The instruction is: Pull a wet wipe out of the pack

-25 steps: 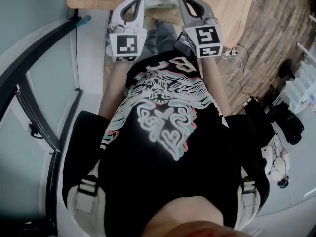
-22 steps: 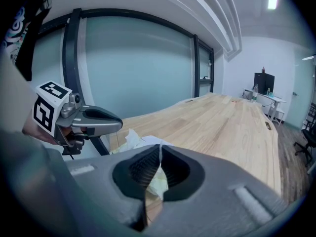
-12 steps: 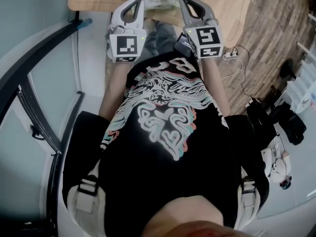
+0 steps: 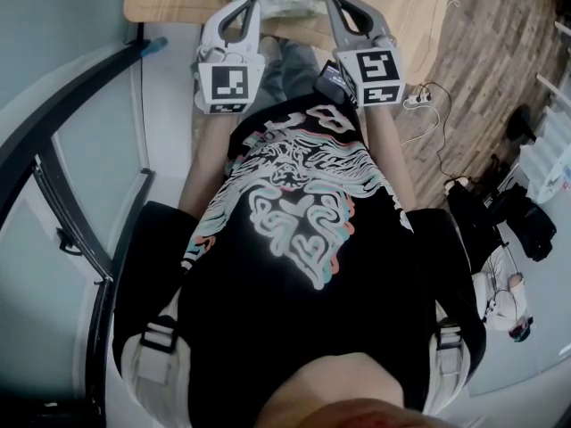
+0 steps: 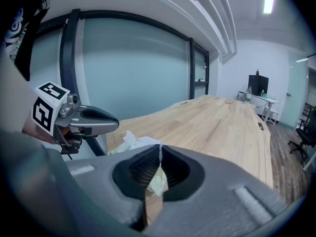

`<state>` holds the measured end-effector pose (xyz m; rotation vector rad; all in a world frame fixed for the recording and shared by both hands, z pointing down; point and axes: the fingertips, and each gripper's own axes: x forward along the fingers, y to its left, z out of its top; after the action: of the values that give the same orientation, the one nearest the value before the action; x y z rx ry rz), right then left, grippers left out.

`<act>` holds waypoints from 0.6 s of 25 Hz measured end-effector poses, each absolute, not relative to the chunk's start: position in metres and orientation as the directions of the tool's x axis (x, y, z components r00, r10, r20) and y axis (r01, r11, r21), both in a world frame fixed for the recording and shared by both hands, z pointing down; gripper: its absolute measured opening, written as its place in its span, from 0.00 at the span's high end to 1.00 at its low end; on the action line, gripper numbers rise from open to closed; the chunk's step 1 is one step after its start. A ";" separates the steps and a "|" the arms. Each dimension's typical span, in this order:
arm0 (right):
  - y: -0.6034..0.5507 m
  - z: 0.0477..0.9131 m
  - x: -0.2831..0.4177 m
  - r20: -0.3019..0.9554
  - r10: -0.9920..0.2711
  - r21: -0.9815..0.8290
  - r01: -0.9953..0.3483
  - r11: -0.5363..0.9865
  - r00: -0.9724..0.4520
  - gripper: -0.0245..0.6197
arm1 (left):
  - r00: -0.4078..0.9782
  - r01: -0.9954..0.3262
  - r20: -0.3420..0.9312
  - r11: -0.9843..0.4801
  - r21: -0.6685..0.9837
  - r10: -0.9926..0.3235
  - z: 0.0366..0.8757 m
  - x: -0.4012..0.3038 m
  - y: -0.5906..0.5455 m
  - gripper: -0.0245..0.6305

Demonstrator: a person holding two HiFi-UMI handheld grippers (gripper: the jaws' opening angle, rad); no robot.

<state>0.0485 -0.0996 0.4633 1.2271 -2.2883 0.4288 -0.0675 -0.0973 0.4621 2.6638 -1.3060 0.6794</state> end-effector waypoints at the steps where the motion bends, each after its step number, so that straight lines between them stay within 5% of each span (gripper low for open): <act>1: -0.099 0.463 0.049 0.566 -0.681 -0.038 -0.840 0.541 -0.464 0.95 | 0.534 -0.770 0.432 -0.630 -0.108 -0.727 0.461 -0.067 -0.097 0.98; 15: -0.101 0.457 0.062 0.557 -0.703 -0.040 -0.860 0.509 -0.442 0.95 | 0.544 -0.758 0.422 -0.641 -0.124 -0.725 0.451 -0.064 -0.100 0.98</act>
<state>0.0625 -0.1011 0.4570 1.2806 -2.2770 0.4393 -0.0639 -0.1004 0.4508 2.6953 -1.2967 0.6839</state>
